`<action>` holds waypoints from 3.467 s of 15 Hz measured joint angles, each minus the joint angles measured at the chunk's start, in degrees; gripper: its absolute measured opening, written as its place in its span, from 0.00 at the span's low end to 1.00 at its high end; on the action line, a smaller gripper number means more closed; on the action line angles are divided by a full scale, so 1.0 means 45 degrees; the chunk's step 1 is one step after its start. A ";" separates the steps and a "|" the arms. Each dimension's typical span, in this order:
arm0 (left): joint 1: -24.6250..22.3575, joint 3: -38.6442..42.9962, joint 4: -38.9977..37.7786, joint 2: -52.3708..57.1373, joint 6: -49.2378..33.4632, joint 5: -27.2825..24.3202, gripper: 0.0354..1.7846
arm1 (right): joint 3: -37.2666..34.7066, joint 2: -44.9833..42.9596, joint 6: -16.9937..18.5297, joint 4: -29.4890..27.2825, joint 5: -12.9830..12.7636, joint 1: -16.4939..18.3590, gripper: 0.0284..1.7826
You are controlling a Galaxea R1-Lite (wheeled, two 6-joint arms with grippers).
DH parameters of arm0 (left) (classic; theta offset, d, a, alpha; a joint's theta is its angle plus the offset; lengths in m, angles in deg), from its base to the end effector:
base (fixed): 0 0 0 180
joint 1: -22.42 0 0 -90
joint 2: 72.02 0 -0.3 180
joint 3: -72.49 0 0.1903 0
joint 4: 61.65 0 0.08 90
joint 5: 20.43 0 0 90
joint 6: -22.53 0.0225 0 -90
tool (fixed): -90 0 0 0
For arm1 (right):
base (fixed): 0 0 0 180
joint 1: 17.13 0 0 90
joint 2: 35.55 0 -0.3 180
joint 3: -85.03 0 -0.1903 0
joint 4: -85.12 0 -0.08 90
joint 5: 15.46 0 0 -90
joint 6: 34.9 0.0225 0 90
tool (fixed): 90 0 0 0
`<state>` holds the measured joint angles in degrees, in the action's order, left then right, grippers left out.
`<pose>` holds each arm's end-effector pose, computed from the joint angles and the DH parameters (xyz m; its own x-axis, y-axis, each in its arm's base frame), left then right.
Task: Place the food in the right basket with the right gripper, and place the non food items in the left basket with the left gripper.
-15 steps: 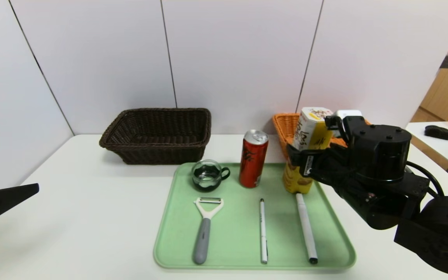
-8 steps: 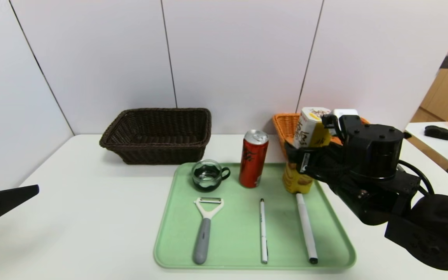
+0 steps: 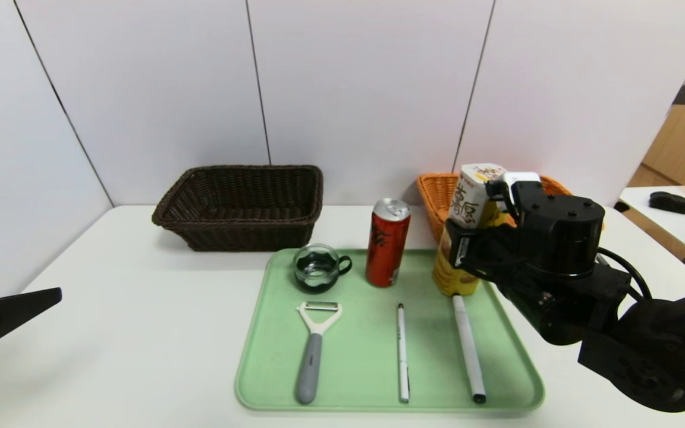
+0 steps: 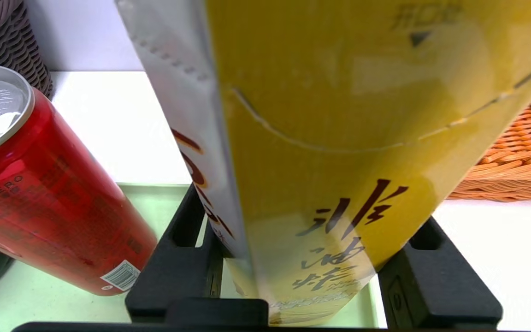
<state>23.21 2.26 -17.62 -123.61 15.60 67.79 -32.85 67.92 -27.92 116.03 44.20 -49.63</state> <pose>0.0865 -0.0019 0.2520 0.9025 -0.0435 -0.4286 -0.0102 0.9925 -0.1222 0.2680 0.1573 0.1480 0.9872 0.0300 -0.1564 -0.0258 0.9993 0.0287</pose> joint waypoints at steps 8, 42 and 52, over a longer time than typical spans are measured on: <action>0.0000 0.0111 0.0000 0.0011 -0.0008 -0.0073 0.94 | 0.0301 -0.1845 -0.0073 -0.1062 0.0165 -0.0287 0.48; -0.0019 0.0547 -0.0184 0.0274 -0.0024 -0.0209 0.94 | 0.7268 0.2928 -0.0257 -0.3313 0.4275 0.7173 0.55; -0.0019 0.0650 -0.0182 0.0341 -0.0030 -0.0203 0.94 | 0.8005 0.1401 -0.1344 -0.4039 0.4305 0.7046 0.84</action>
<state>23.12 5.18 -18.44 -122.07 15.46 66.87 3.17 74.23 -33.97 97.85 63.57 -17.92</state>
